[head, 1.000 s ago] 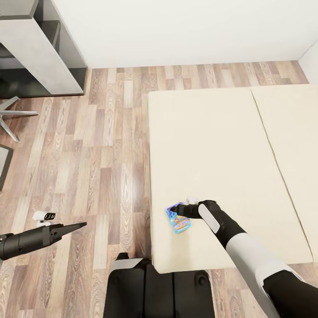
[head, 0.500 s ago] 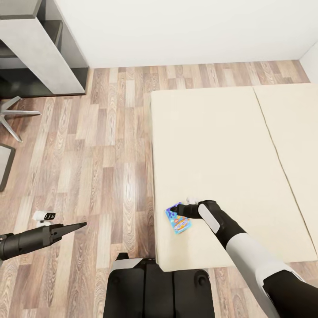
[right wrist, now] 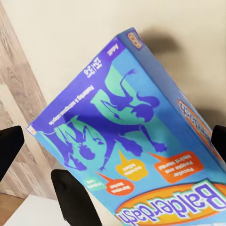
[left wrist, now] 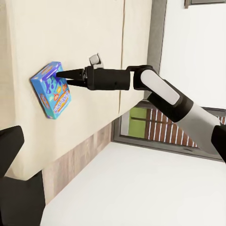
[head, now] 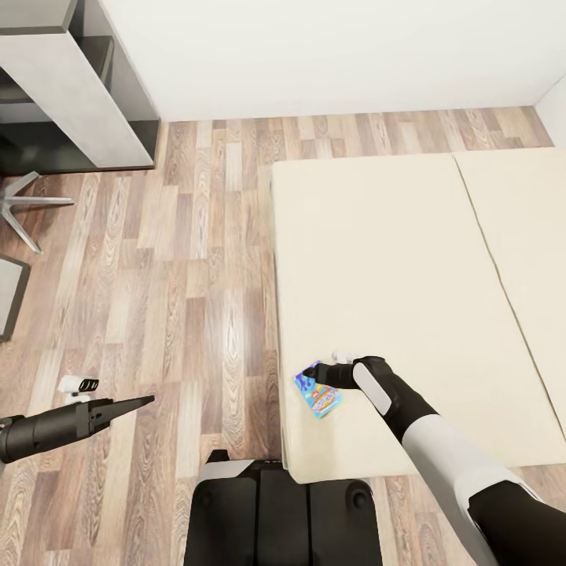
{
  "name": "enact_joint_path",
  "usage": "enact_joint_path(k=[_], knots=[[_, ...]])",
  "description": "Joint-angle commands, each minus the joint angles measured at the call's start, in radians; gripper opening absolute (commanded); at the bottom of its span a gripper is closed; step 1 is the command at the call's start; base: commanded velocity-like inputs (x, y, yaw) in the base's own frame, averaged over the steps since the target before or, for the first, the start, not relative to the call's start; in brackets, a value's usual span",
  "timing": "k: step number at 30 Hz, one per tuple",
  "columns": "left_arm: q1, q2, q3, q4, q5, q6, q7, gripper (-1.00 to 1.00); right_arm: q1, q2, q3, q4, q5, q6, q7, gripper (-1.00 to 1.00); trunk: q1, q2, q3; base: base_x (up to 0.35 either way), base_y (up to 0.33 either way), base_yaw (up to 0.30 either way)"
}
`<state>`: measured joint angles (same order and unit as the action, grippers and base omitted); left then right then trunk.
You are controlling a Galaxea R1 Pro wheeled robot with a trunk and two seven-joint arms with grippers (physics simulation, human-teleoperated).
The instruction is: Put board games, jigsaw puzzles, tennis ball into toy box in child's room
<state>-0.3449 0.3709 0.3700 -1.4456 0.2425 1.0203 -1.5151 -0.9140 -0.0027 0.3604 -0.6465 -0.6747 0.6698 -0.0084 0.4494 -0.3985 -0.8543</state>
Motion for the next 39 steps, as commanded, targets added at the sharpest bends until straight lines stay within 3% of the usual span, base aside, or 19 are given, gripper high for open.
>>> enact_joint_path(k=[1,39], knots=[[0.000,0.000,0.000,0.000,0.000,0.011,-0.004,1.00,0.000,0.000,0.002,-0.001,0.000,0.004,-0.001,1.00,0.001,-0.002,-0.001,0.000,0.008,0.000],[0.000,0.000,0.001,0.000,0.000,0.011,-0.004,1.00,0.000,0.000,0.002,-0.002,-0.001,0.005,-0.001,1.00,0.001,-0.002,-0.001,-0.003,0.029,0.000]])
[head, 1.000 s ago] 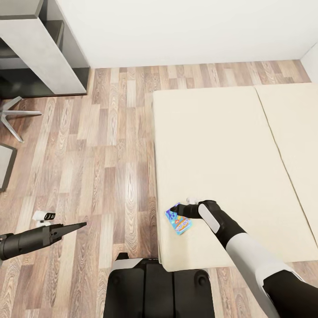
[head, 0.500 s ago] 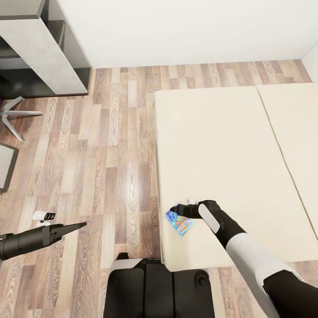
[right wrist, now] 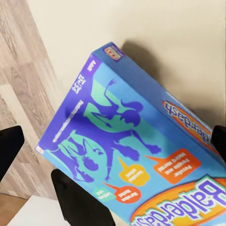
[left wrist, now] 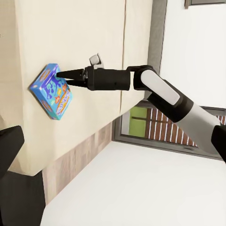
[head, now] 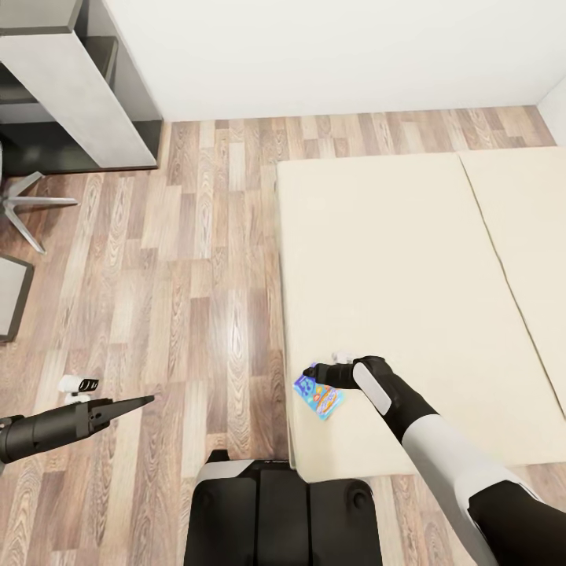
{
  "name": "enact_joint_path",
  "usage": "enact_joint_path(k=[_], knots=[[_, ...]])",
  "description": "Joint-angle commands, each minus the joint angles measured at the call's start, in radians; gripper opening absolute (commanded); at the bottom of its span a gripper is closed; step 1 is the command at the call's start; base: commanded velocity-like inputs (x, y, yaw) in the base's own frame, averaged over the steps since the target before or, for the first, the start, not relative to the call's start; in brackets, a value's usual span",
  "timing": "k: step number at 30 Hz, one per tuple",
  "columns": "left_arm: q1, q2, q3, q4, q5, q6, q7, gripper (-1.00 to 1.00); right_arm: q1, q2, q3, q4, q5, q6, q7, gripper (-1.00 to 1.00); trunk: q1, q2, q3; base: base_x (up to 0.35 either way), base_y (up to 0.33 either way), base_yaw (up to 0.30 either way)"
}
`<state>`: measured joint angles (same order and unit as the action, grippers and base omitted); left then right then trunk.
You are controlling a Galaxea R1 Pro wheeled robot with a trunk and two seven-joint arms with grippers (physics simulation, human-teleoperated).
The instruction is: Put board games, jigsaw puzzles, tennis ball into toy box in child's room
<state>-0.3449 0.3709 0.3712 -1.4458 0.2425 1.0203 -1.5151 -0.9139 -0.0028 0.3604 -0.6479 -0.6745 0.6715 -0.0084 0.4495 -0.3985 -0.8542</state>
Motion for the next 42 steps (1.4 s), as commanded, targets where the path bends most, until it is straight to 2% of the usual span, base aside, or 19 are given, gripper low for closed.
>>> enact_joint_path(k=[1,42], knots=[[0.000,0.000,0.000,0.000,0.000,0.011,-0.004,1.00,0.000,0.000,0.002,-0.001,-0.001,0.003,-0.001,1.00,0.000,-0.002,-0.001,-0.065,0.086,0.000],[0.000,0.000,0.000,0.000,0.000,0.011,-0.004,1.00,0.000,0.000,0.002,-0.003,-0.002,0.003,-0.001,1.00,0.000,-0.002,-0.001,-0.004,0.033,0.000]])
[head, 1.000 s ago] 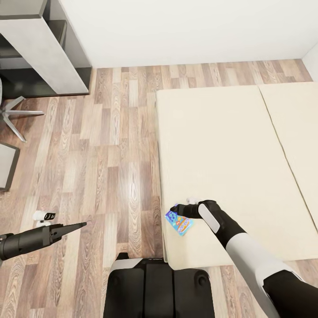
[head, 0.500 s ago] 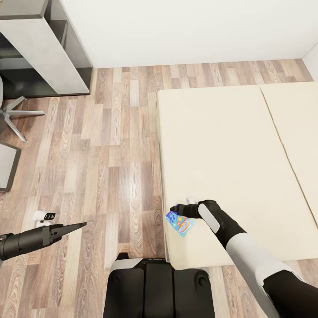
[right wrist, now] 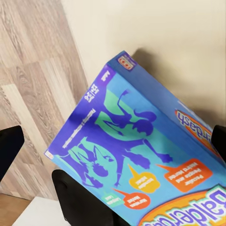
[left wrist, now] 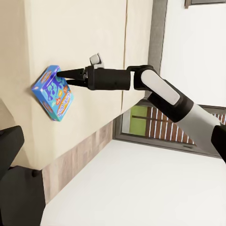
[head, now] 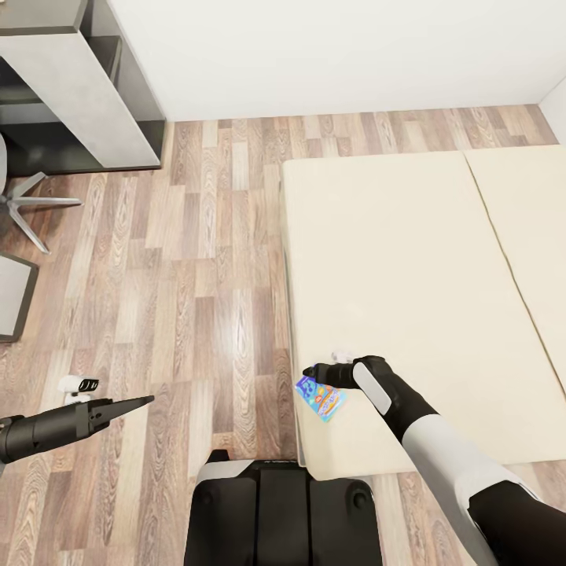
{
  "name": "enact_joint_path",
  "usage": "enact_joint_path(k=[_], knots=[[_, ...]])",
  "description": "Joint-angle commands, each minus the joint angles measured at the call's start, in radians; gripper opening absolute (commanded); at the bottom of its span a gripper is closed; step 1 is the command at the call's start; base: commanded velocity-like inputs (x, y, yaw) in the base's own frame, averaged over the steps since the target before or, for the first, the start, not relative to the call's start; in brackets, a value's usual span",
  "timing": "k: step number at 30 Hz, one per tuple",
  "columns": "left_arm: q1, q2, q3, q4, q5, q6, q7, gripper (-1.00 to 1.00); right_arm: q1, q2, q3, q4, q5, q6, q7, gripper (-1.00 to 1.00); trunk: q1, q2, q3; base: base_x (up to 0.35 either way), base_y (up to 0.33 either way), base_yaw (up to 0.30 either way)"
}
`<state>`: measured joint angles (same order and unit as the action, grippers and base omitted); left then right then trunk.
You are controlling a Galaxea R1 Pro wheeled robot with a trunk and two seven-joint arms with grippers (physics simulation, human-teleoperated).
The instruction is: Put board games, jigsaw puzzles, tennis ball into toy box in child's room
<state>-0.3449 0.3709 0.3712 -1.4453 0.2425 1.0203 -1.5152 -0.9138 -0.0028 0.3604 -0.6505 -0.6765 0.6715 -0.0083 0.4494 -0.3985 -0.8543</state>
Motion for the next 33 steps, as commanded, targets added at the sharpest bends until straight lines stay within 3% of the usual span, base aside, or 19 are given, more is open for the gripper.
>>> enact_joint_path(k=[1,33], knots=[[0.000,0.000,0.000,0.000,0.000,0.011,-0.004,1.00,0.000,0.000,0.002,-0.001,0.000,0.003,-0.001,1.00,0.001,-0.002,-0.001,0.000,0.024,0.000],[0.000,0.000,0.000,0.000,0.000,0.011,-0.003,1.00,-0.001,0.000,0.003,0.002,0.000,0.005,-0.001,1.00,0.001,-0.002,-0.001,-0.016,0.012,0.000]])
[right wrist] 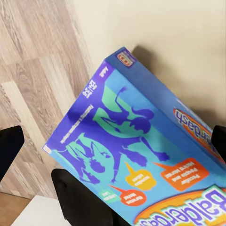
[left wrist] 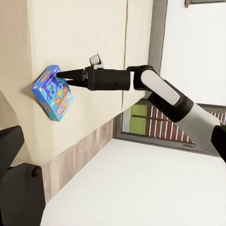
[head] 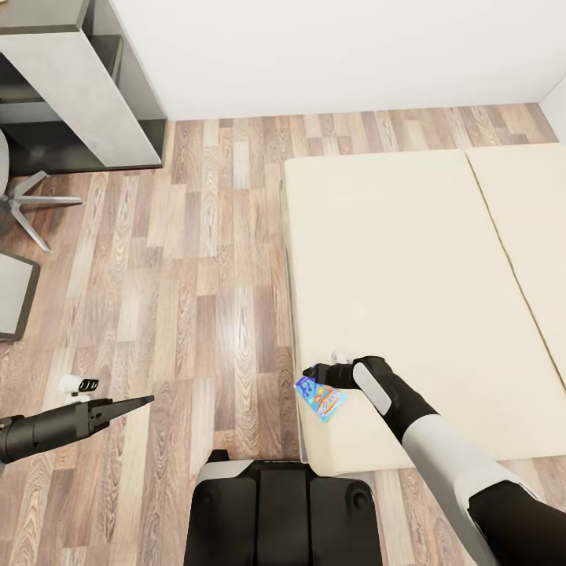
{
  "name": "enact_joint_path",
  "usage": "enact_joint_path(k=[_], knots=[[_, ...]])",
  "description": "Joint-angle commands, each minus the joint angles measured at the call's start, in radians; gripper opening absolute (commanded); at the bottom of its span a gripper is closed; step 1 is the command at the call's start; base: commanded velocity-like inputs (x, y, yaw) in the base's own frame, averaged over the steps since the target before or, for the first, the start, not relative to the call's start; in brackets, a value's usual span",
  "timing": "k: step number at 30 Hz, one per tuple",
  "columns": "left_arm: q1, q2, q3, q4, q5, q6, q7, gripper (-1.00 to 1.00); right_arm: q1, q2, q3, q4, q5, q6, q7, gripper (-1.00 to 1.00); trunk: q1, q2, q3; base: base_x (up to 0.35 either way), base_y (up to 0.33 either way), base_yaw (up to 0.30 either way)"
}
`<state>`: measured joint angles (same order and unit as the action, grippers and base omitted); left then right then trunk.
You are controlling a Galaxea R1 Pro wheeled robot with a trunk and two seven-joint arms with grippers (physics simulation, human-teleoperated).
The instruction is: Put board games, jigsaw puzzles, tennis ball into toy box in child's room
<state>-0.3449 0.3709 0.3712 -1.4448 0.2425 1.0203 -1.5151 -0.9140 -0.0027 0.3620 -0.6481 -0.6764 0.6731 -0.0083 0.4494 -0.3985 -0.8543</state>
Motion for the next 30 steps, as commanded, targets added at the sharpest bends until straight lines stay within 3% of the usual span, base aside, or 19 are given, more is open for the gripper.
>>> enact_joint_path(k=[1,30], knots=[[0.000,0.000,0.000,0.000,0.000,0.011,-0.004,1.00,0.000,0.000,0.002,-0.001,0.000,0.003,-0.001,1.00,0.001,-0.002,-0.001,-0.002,0.002,0.000],[0.000,0.001,0.000,0.000,0.000,0.011,-0.004,1.00,0.000,0.000,0.000,0.001,0.000,0.003,0.001,1.00,0.001,-0.002,-0.001,0.000,0.022,0.000]])
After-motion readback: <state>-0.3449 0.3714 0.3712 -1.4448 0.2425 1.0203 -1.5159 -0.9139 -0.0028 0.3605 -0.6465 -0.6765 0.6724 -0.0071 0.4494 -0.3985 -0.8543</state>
